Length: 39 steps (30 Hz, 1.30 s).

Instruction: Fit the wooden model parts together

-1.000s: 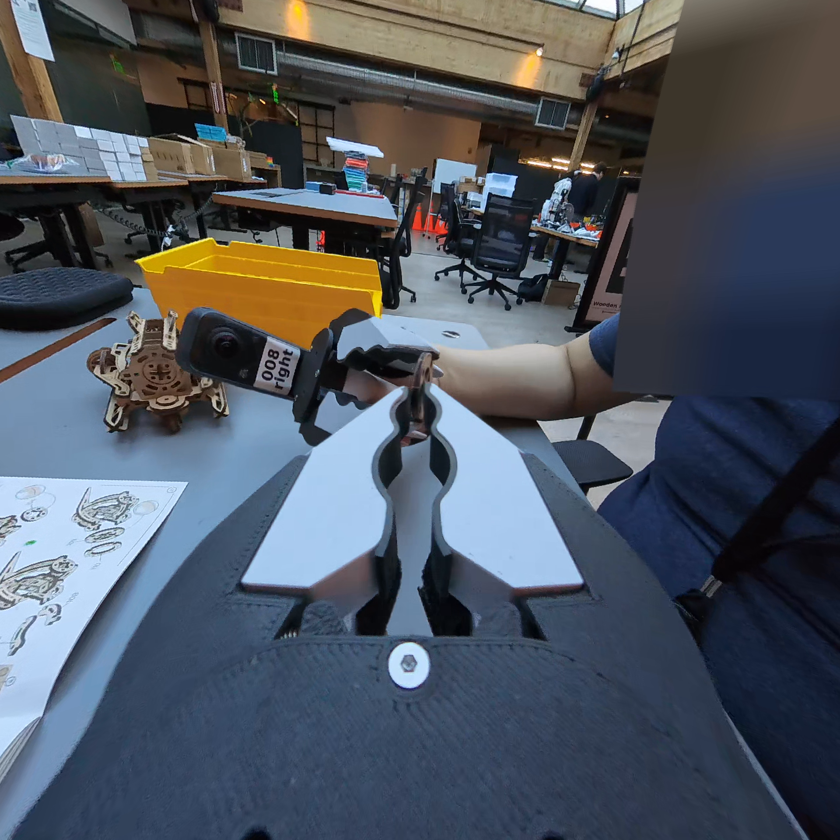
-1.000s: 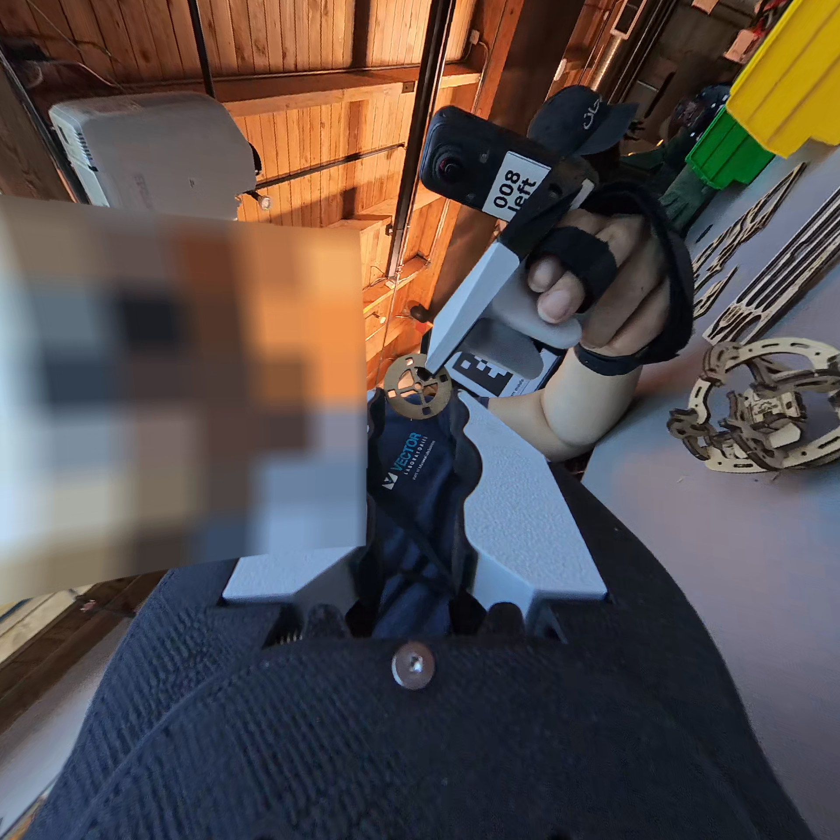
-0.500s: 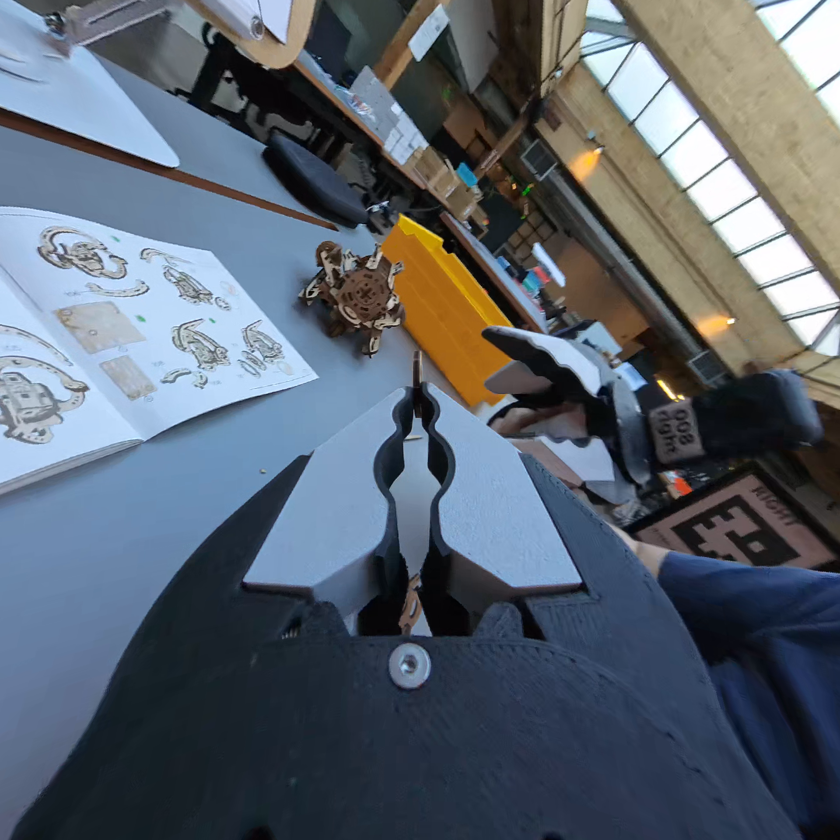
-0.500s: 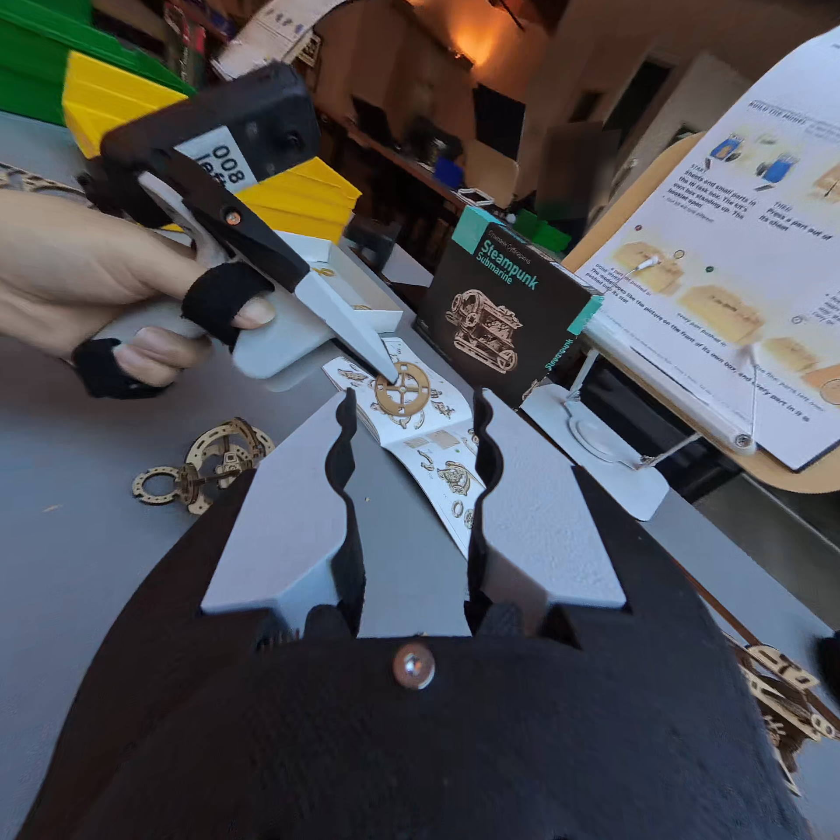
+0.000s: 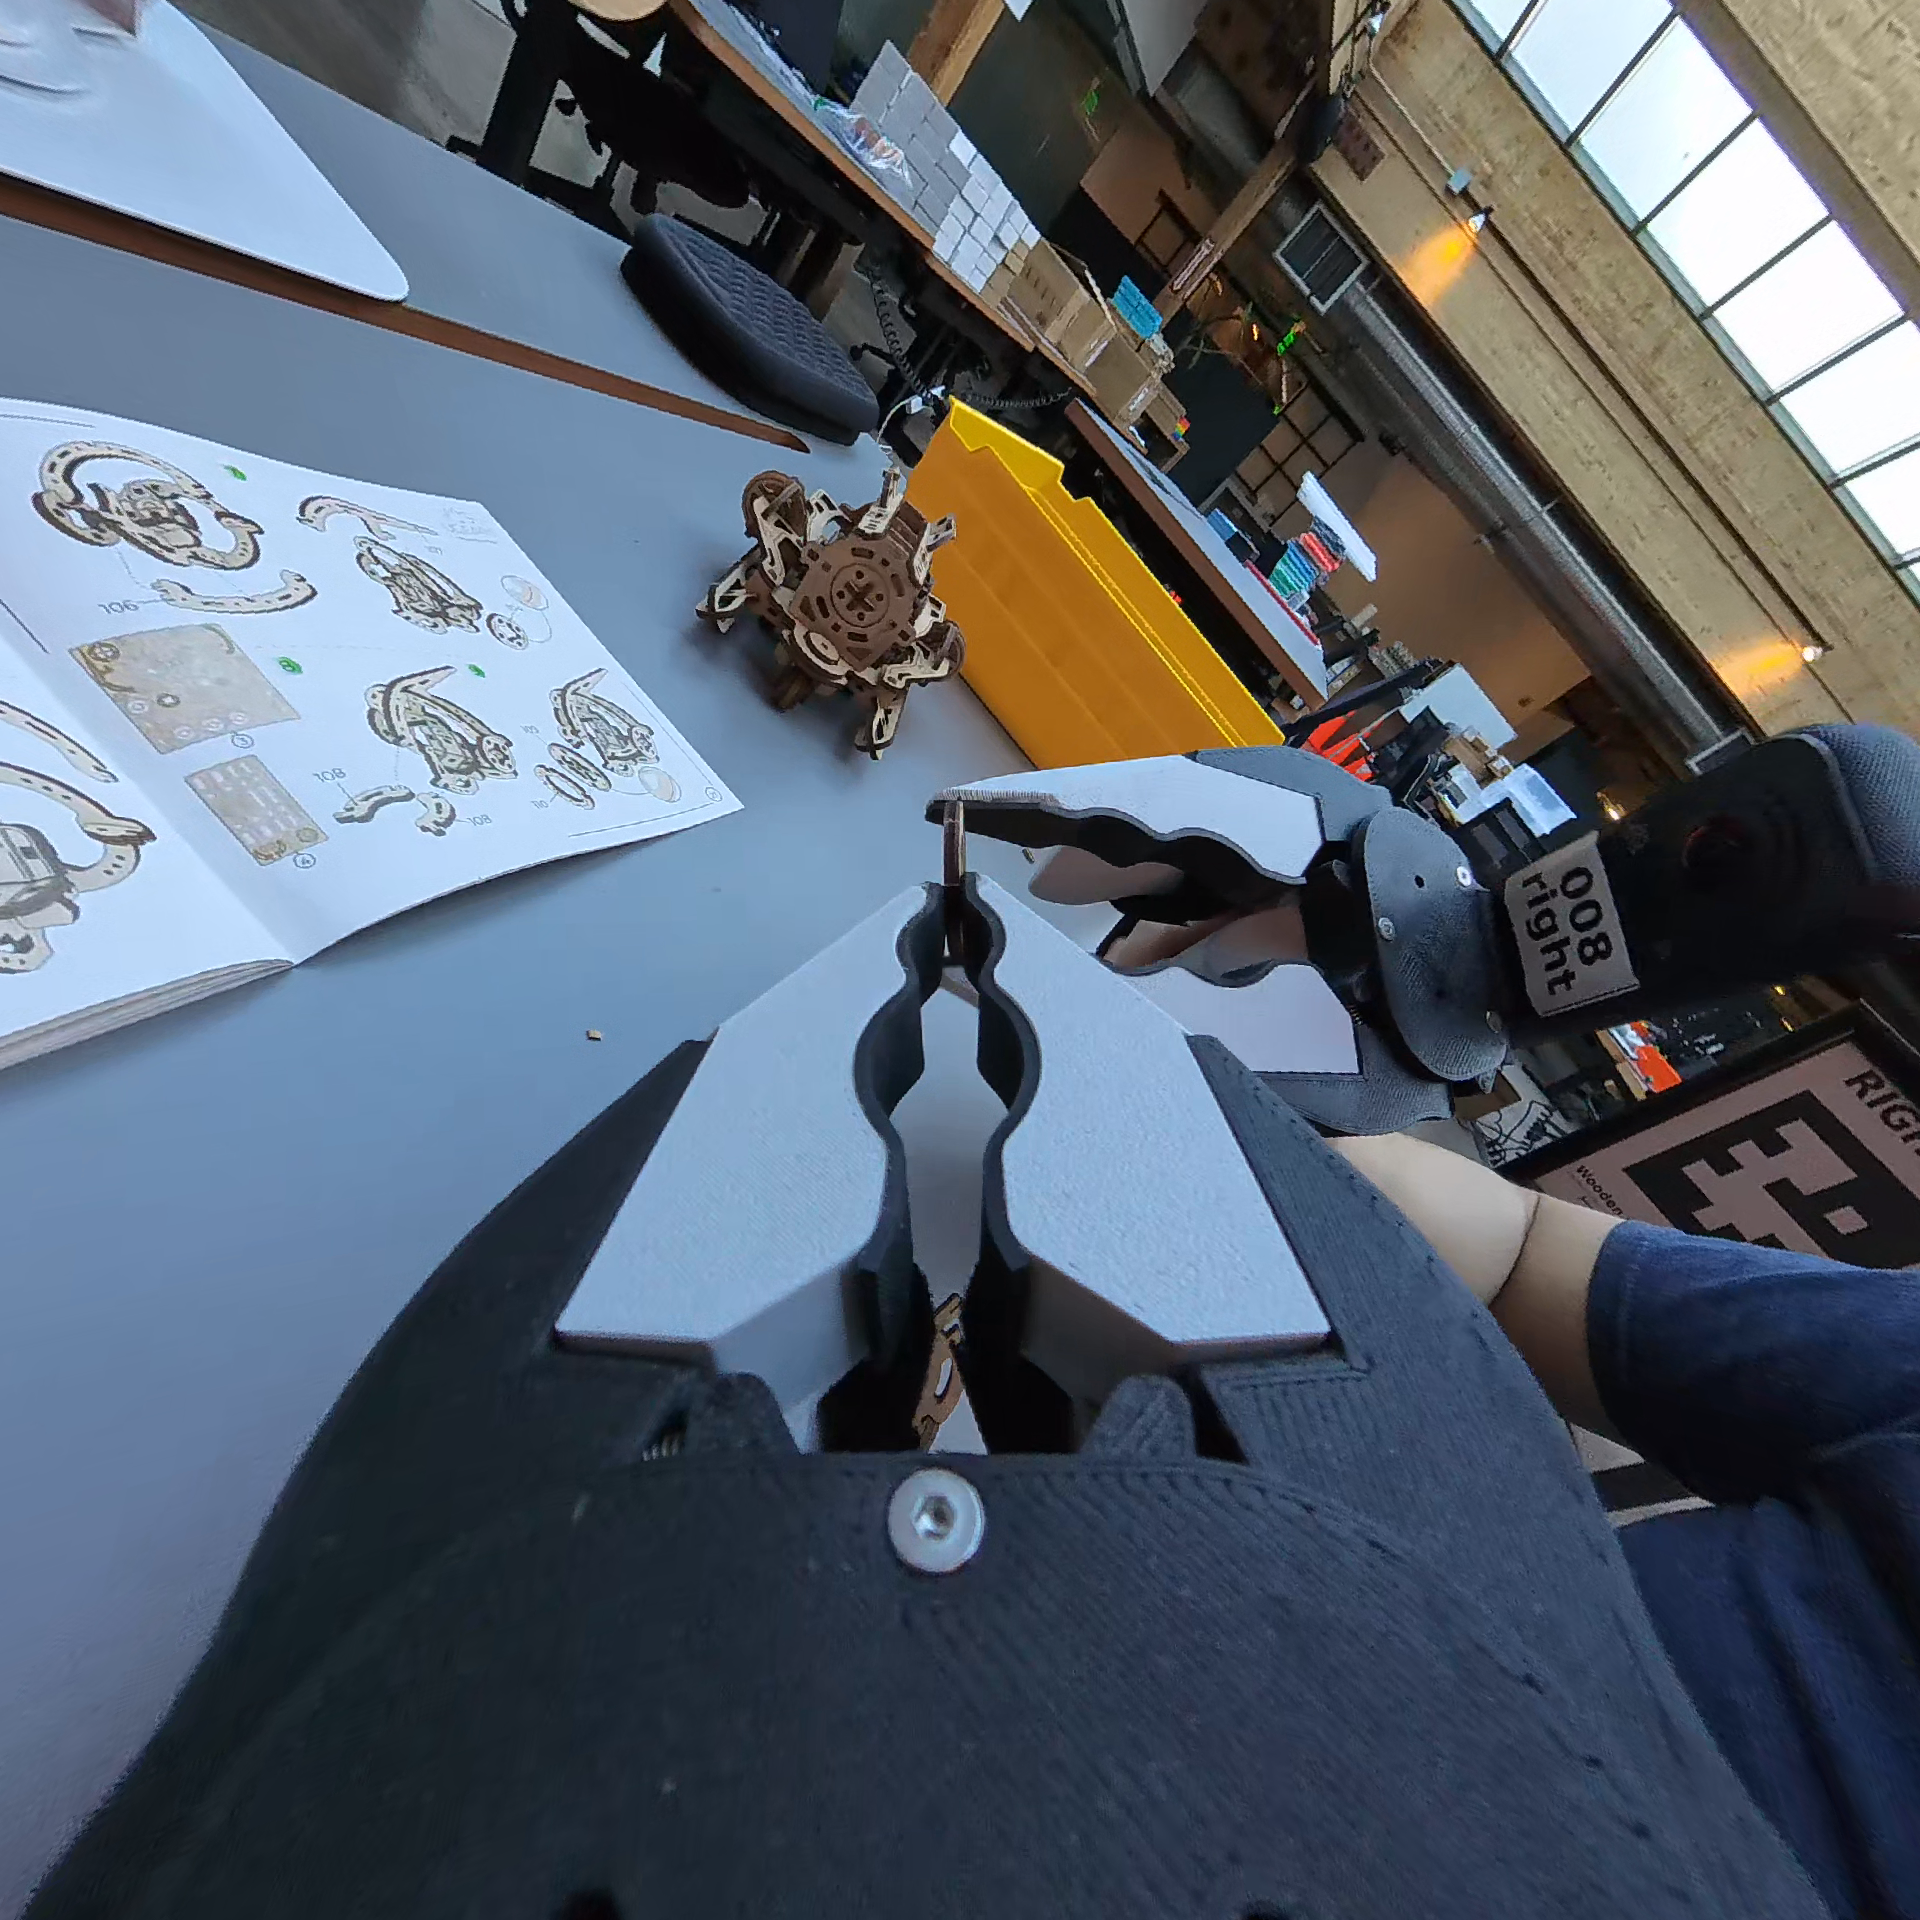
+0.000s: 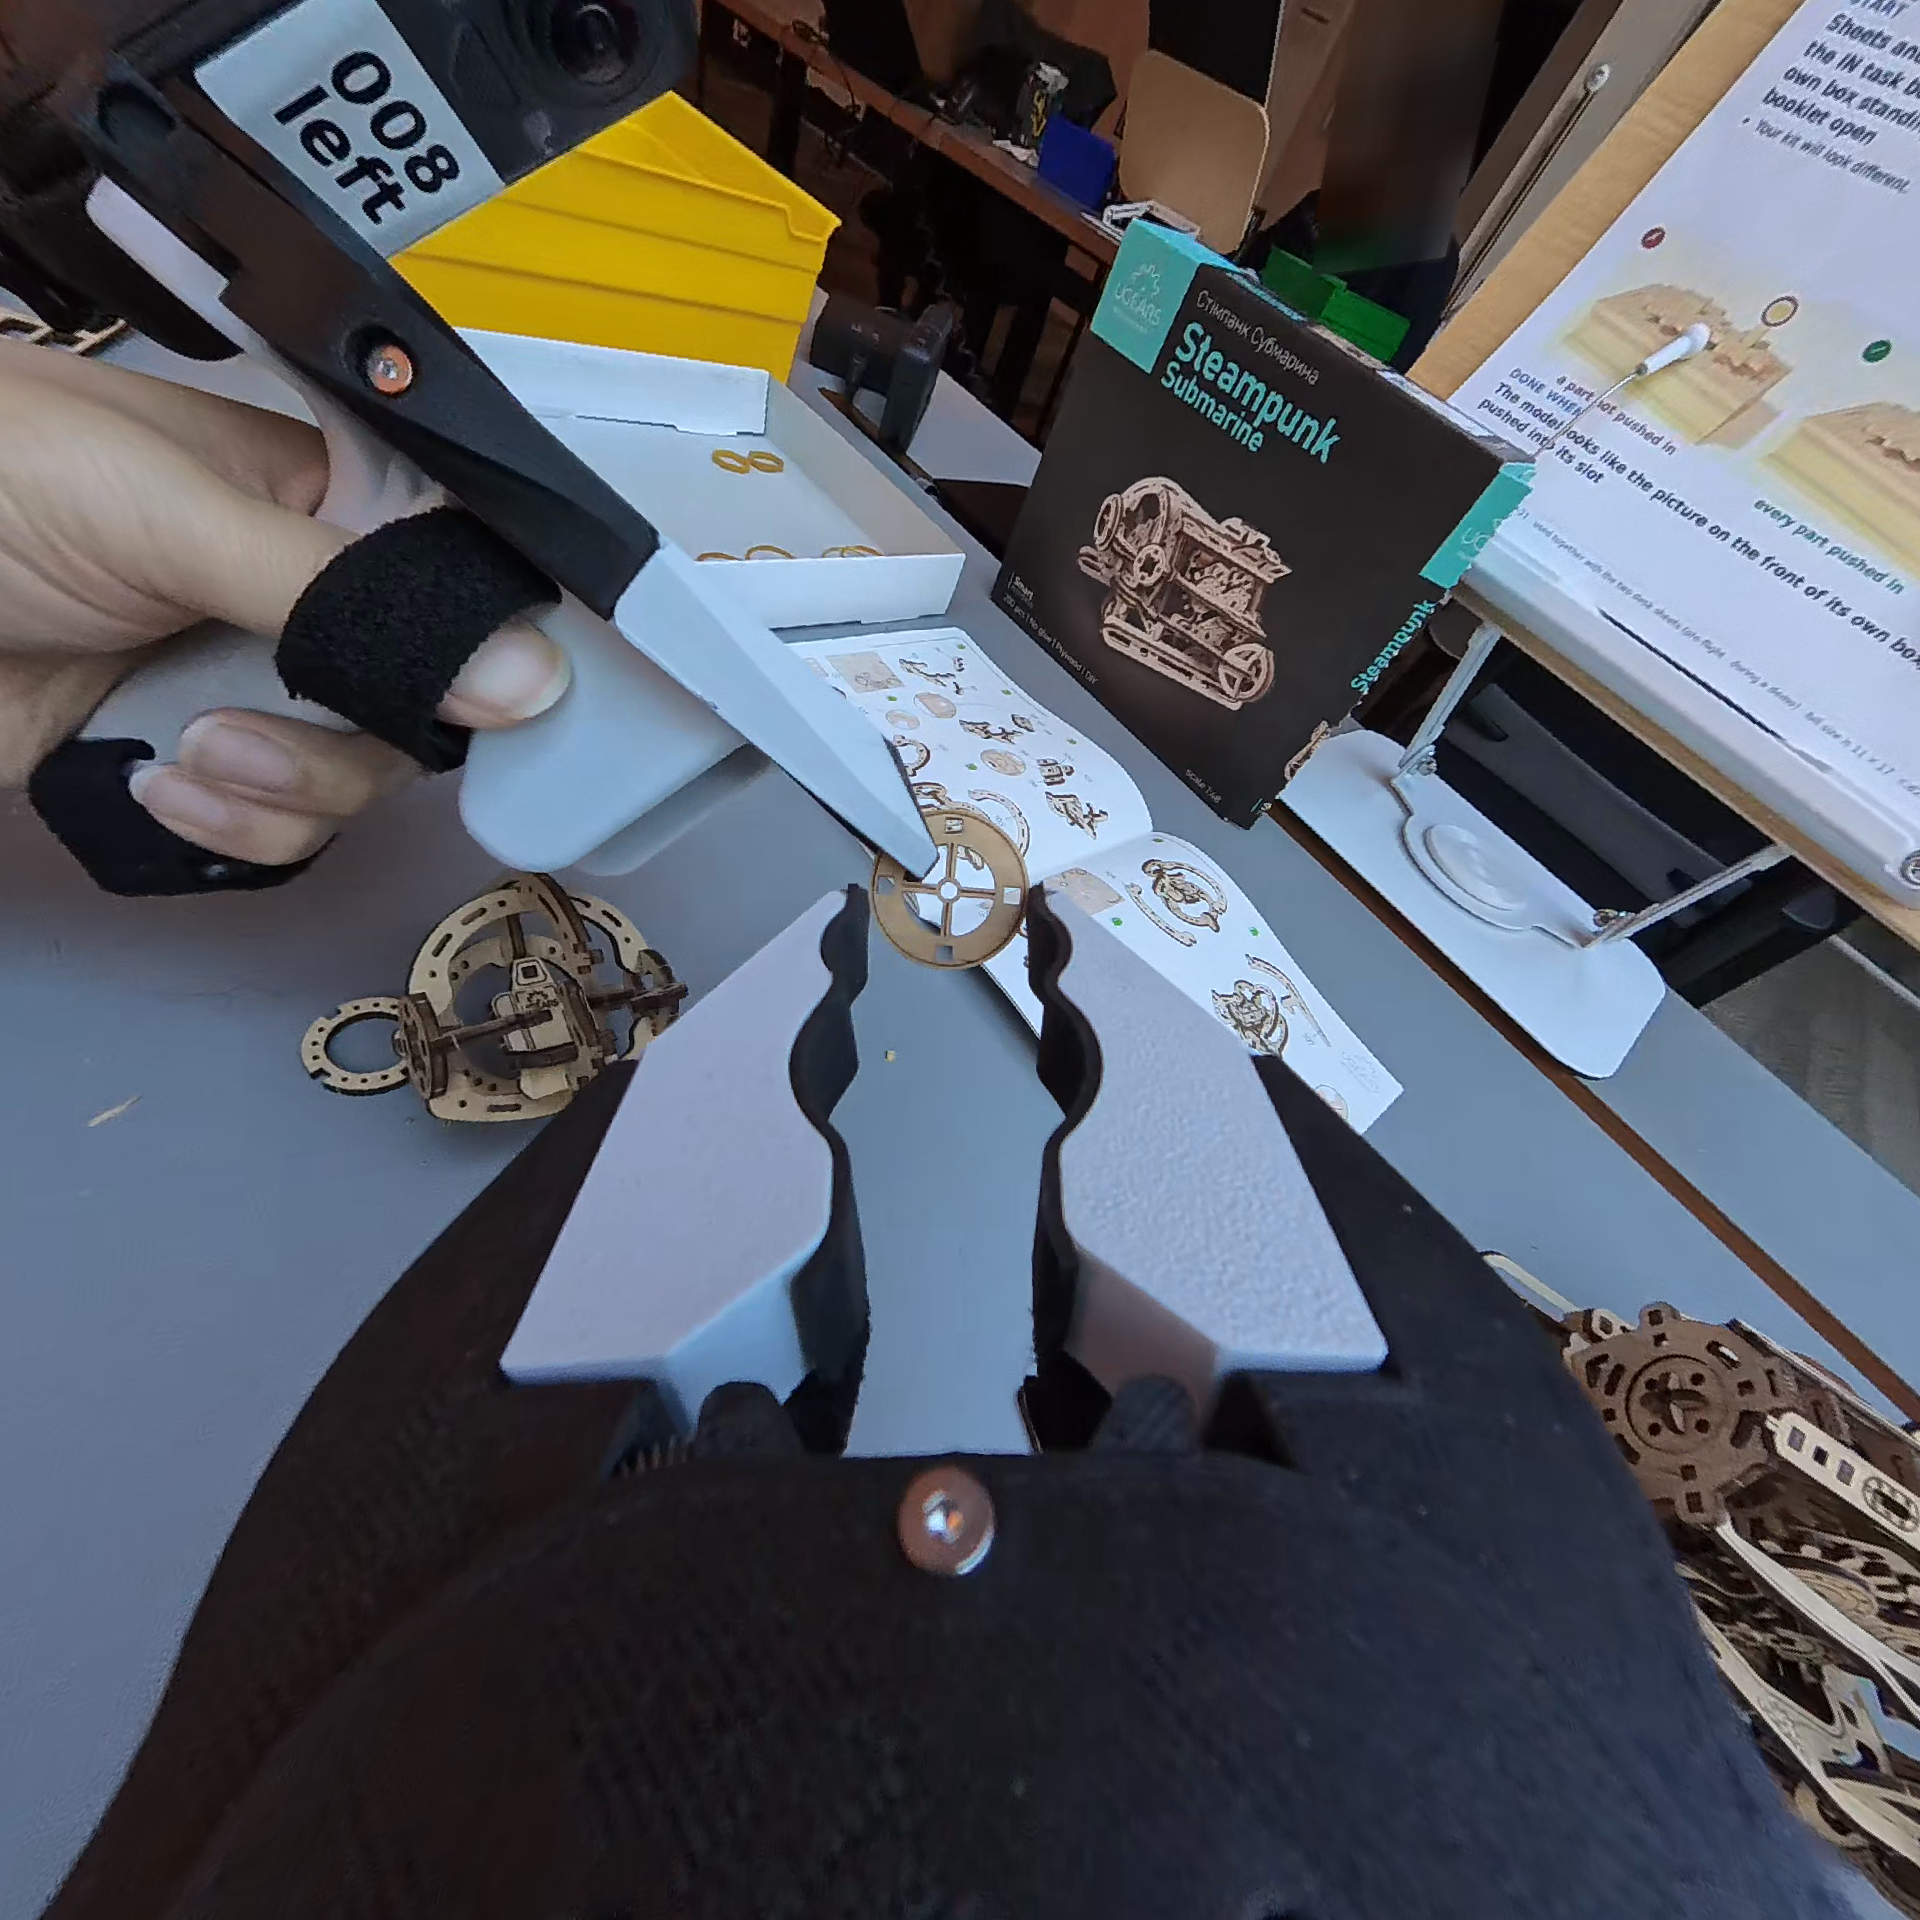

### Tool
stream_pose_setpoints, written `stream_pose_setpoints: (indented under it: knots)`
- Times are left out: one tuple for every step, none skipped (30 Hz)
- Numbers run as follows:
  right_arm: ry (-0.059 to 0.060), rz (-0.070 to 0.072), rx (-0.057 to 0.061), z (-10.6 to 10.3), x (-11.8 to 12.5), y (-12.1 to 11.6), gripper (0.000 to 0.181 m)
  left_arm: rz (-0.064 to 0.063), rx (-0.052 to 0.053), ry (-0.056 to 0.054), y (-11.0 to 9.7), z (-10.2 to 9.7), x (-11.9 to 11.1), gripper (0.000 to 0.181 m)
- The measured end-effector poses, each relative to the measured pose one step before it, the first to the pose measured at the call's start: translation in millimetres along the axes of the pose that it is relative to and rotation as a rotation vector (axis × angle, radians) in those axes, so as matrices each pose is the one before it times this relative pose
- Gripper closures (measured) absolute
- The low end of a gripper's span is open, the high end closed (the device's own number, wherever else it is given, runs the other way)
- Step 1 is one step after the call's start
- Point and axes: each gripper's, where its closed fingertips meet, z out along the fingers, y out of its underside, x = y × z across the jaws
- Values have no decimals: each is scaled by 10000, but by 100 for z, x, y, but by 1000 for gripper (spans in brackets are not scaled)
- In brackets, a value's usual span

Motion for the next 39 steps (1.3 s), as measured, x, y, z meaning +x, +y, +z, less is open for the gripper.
stream_pose_setpoints:
  knots:
    - [-1,15,-46,45,22,89,153,7,-4,-7,34,33,-6,181]
    - [-6,82,-11,28,35,45,152,9,5,-5,25,26,-2,181]
    - [-50,91,-12,25,-15,42,152,-10,-20,-2,67,51,17,181]
    - [-72,60,-33,38,-52,84,151,-25,-35,16,108,71,20,181]
    - [-26,48,-26,58,5,74,150,-28,-18,11,99,81,16,181]
    - [-5,28,-36,64,36,101,150,-50,8,16,56,68,10,181]
    - [-9,9,-59,47,5,118,152,-59,12,16,39,47,-2,181]
    - [-16,-5,-36,47,7,81,152,-15,-11,-27,49,26,-73,181]
    - [12,-11,-43,39,1,62,152,16,-7,-29,28,16,-58,181]
    - [56,-82,-31,29,20,28,152,3,2,-24,15,17,-28,181]
    - [104,-146,19,-27,52,-44,152,2,14,-7,-6,2,2,181]
    - [113,-156,40,-31,60,-87,151,-12,15,8,-23,-4,29,181]
    - [69,-145,15,-25,11,-67,151,-2,1,6,-9,-6,30,181]
    - [26,-96,8,-2,-28,-43,152,17,4,-8,-21,-11,16,181]
    - [-1,7,-12,15,-14,-5,152,34,1,-18,5,-10,0,181]
    - [-48,57,-3,14,-9,8,153,41,-12,-15,11,2,8,181]
    - [-67,130,38,-7,14,-13,153,13,-4,5,-8,-2,28,181]
    - [-82,199,72,-37,8,-44,153,-5,16,36,-29,9,60,181]
    - [-132,225,20,-23,-5,0,153,21,-2,49,-3,6,64,181]
    - [-135,215,38,-38,20,-6,153,70,-36,67,1,20,59,181]
    - [-138,206,46,-40,22,18,153,65,-80,64,26,-16,29,180]
    - [66,128,-86,-65,429,242,153,14,-61,-10,-26,-79,-113,179]
    - [214,-136,-145,-209,835,329,152,31,42,-117,-214,-170,-317,171]
    - [429,-275,-38,-377,1352,264,152,109,105,-173,-372,-286,-489,164]
    - [569,-307,-23,-468,1747,387,152,206,124,-251,-450,-383,-678,163]
    - [509,-273,-138,-390,1774,693,152,280,112,-381,-448,-445,-952,163]
    - [339,-229,-122,-298,1490,806,152,315,138,-475,-472,-495,-1152,163]
    - [429,-47,-186,-230,1513,998,152,303,166,-506,-458,-461,-1236,164]
    - [161,49,-151,-82,984,917,152,225,113,-472,-304,-396,-1213,165]
    - [-27,112,-76,-35,514,680,152,94,41,-324,-168,-268,-957,167]
    - [103,130,-94,-23,546,550,152,-42,8,-162,-91,-182,-663,168]
    - [38,65,-58,27,314,331,152,-142,39,-45,-99,-141,-422,169]
    - [57,11,-32,34,229,163,152,-177,76,28,-135,-106,-229,170]
    - [60,-19,9,19,151,-1,152,-142,73,50,-105,-73,-130,171]
    - [77,-10,19,-9,131,-70,152,-77,33,6,-52,-43,-131,172]
    - [47,-33,45,-19,55,-135,152,-12,-7,-34,2,-28,-138,172]
    - [32,-30,28,-30,11,-99,152,30,-21,-22,17,-11,-69,172]
    - [25,-35,30,-33,-27,-59,152,30,-13,-13,-15,-18,-19,173]
    - [-5,-45,-11,3,-74,31,152,12,7,-3,-43,-33,-5,173]
